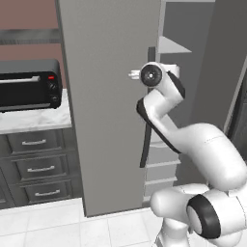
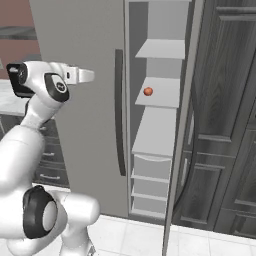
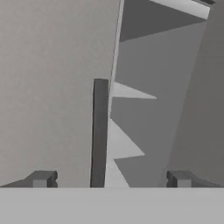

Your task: Pick up the frozen steak from the freezer, place it on any shelf in the fridge, and close the fridge and freezer doors when done.

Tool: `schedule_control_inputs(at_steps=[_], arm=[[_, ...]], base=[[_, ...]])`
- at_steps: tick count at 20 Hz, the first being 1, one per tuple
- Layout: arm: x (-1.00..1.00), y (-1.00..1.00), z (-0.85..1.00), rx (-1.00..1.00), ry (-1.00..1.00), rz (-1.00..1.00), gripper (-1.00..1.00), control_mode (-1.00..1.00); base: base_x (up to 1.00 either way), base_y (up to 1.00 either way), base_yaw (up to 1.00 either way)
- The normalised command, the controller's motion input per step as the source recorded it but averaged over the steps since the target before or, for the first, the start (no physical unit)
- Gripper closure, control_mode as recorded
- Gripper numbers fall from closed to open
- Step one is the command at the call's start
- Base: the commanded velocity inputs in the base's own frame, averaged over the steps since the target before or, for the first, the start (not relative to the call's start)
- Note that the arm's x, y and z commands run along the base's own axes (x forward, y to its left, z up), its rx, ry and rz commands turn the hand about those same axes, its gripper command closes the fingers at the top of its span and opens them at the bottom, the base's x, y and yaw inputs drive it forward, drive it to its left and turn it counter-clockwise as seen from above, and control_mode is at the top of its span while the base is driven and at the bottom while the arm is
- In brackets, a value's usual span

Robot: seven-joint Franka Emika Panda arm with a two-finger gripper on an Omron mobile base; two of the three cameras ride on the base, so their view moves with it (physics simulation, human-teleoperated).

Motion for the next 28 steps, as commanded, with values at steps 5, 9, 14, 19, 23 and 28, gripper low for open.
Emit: schedule_control_inputs(at_steps=[5, 9, 14, 19, 23, 28], arm=[[-1.0, -1.0, 0.0, 0.09, 0.08, 0.06, -1.0, -1.0], [-1.0, -0.78, -0.12, 0.06, 0.01, 0.01, -1.0, -1.0], [-1.0, -0.57, -0.13, 0.01, 0.0, 0.0, -1.0, -1.0], [-1.0, -0.9, 0.0, 0.09, 0.04, 0.01, -1.0, -1.0], [-1.0, -1.0, 0.0, 0.18, 0.06, 0.0, -1.0, -1.0], [-0.88, -1.0, 0.0, 0.2, 0.07, 0.0, -1.0, -1.0]], base=[[0.0, 0.0, 0.0], [0.0, 0.0, 0.0], [0.0, 0.0, 0.0], [0.0, 0.0, 0.0], [0.0, 0.0, 0.0], [0.0, 0.0, 0.0]])
